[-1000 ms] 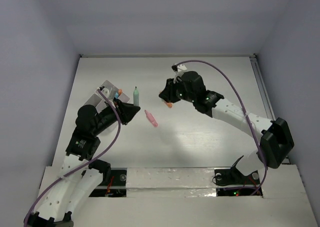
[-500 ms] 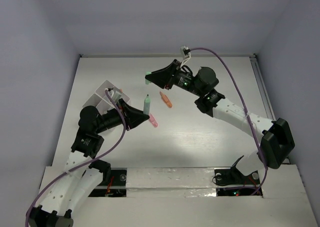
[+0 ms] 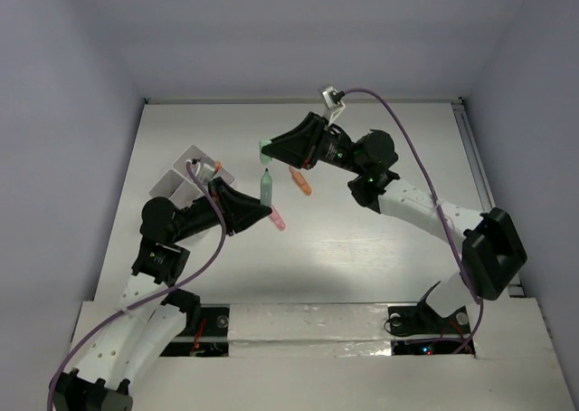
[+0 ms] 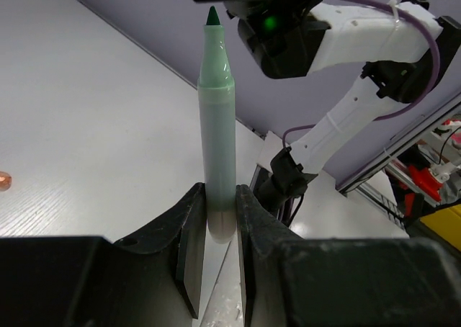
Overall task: Sort the stationery into containers
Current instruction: Close the pen cap on the pen.
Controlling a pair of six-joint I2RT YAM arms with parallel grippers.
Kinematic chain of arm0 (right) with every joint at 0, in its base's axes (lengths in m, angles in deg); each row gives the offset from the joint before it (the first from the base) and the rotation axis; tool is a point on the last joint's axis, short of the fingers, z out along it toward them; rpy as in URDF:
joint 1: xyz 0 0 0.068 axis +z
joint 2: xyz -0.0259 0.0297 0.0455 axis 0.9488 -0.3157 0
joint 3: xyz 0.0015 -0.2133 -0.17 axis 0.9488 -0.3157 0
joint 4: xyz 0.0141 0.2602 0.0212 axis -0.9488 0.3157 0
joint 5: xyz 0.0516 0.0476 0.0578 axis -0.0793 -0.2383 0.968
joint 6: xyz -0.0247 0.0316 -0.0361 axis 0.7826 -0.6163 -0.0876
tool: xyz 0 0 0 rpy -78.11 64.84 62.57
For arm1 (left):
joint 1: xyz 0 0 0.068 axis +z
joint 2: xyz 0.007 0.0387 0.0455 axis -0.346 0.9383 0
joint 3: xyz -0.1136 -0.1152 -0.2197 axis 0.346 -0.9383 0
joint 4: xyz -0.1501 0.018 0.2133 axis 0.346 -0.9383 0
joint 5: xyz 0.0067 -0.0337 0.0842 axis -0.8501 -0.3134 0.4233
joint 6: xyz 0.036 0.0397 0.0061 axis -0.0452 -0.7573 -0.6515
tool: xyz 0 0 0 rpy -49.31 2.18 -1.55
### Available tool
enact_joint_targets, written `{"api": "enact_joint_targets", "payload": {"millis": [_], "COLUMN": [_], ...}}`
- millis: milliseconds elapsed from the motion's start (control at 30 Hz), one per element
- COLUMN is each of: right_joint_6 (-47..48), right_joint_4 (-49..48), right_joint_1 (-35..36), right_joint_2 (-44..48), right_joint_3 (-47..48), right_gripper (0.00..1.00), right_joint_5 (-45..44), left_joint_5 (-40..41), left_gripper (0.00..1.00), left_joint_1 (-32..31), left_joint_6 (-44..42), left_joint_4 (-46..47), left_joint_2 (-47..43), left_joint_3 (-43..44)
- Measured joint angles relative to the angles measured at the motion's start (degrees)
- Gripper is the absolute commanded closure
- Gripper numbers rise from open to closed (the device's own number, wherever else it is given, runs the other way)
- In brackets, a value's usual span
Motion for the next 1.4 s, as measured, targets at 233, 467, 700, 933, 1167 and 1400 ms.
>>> {"api": "enact_joint_targets", "payload": {"millis": [233, 467, 700, 933, 1167, 1400], "right_joint_6": [-4.61, -5.68, -6.34, -8.17, -10.95, -14.97], "right_joint_4": [-5.60, -7.72, -8.09, -9.97, -13.62, -20.15], "right_joint_1": [0.00, 0.00, 0.00, -0.02, 0.33, 0.70], "right_joint_2": [-2.40, -2.45, -2.45, -3.34, -6.27, -8.50], "right_joint_3": [-0.11, -0.11, -0.11, -0.13, -0.13, -0.13], "right_gripper": [1.00, 1.00, 1.00, 1.00, 1.00, 1.00], "right_joint_5": [3.26, 4.31, 5.03, 6.08, 7.48, 8.09], "left_joint_5": [0.04, 0.07, 0.13, 0.61, 1.27, 1.99], "left_gripper": [1.00, 1.00, 1.00, 1.00, 1.00, 1.00], "left_joint_1": [0.00, 0.00, 0.00, 0.00, 0.00, 0.00], "left_joint_6": [2.84, 3.80, 3.87, 3.82, 3.82, 3.82], "left_joint_4": [3.85, 4.72, 4.68, 4.66, 4.26, 4.15], "left_joint_2": [-0.07, -0.07, -0.07, -0.07, 0.07, -0.09], "left_joint_3": [0.00, 0.00, 0.00, 0.00, 0.20, 1.14]}}
